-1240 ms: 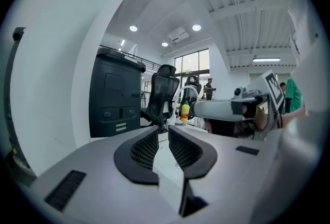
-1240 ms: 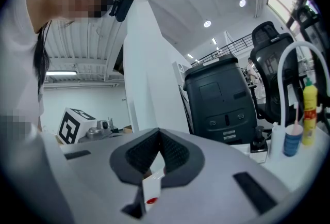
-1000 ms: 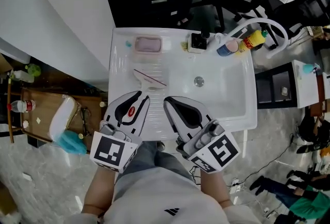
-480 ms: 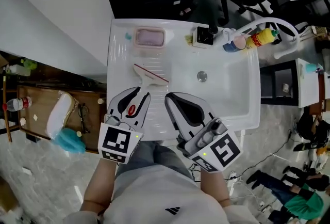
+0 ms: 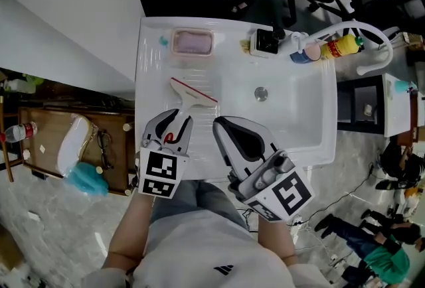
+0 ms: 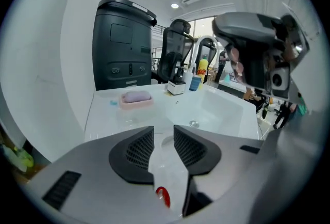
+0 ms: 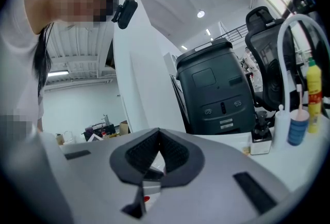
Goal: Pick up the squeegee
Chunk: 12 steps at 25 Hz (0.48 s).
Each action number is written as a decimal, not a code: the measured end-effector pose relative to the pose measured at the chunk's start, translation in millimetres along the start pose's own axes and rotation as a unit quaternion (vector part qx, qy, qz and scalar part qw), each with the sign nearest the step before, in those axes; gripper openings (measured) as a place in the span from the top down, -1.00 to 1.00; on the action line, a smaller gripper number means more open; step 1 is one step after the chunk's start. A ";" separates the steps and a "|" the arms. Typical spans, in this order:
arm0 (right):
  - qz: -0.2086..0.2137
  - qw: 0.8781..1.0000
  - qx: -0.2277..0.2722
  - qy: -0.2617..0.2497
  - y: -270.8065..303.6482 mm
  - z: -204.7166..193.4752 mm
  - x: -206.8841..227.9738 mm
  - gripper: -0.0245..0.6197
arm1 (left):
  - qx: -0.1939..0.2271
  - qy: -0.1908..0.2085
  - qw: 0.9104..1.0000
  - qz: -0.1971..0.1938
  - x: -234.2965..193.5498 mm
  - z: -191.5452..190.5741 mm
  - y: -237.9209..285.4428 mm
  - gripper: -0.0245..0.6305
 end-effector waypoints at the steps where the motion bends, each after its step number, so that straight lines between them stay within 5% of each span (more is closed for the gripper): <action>1: -0.001 1.000 0.000 0.000 -0.2 -0.3 0.6 0.90 | -0.007 0.002 1.000 0.001 0.1 -2.5 2.1 0.55; 12: -0.008 1.000 0.000 0.001 -4.0 0.1 6.2 0.90 | -0.068 0.014 0.998 -0.006 6.5 -21.9 21.2 0.52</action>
Point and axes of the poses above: the fingertips, and each gripper's own axes: y forward along the fingers, x to its right, z out of its top, the point moved 5 cm from there along -y, backward along the fingers, and after that the axes turned 15 degrees about y, right-handed, at the moved point
